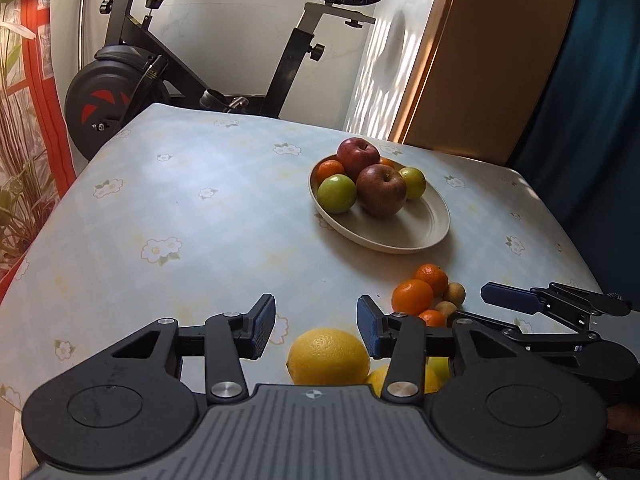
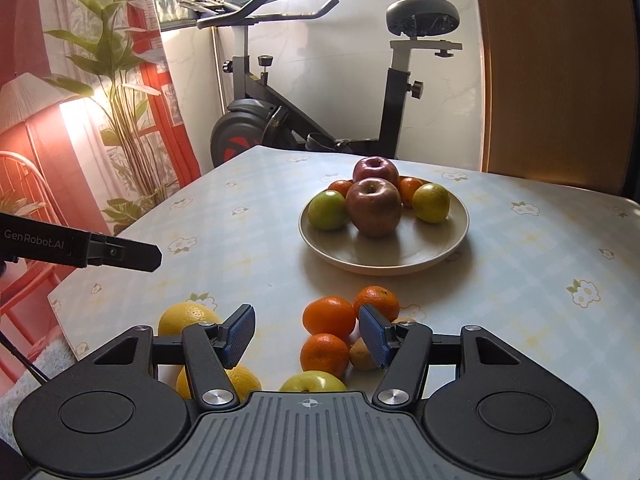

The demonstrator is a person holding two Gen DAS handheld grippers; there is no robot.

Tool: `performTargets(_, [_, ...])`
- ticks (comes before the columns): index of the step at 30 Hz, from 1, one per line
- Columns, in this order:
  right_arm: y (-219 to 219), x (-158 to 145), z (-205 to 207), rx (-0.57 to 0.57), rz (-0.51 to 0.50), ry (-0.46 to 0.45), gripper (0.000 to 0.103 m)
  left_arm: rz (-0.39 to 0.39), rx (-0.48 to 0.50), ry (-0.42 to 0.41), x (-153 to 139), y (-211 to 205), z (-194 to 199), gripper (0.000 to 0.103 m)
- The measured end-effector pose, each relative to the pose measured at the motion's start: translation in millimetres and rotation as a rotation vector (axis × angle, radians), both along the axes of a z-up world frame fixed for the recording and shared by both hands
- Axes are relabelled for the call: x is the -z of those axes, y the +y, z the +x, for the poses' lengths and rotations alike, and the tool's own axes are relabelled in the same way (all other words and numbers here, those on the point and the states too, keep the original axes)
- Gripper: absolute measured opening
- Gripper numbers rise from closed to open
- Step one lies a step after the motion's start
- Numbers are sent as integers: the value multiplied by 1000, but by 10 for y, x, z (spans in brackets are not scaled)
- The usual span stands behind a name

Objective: Organize fruits
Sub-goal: 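Move the right tool to the large yellow grapefruit and close on it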

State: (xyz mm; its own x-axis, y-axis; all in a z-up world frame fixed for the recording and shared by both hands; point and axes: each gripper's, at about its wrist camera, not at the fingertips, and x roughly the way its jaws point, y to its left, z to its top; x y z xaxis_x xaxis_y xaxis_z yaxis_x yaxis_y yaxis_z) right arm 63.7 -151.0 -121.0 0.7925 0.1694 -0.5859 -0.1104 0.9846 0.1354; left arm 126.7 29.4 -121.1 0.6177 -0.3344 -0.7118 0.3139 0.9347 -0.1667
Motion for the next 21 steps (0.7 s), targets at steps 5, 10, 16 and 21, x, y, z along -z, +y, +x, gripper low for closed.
performTargets(5, [10, 23, 26, 0, 5, 10, 55, -42, 9, 95, 192, 33, 68, 48])
performTargets(10, [-24, 55, 48, 2, 19, 20, 55, -102, 1, 185, 342, 89, 159, 48])
performTargets(16, [-34, 83, 62, -1, 27, 24, 55, -127, -8, 242, 442, 109, 184, 48])
performTargets(21, [-30, 85, 62, -3, 26, 26, 55, -136, -32, 244, 478, 104, 224, 50])
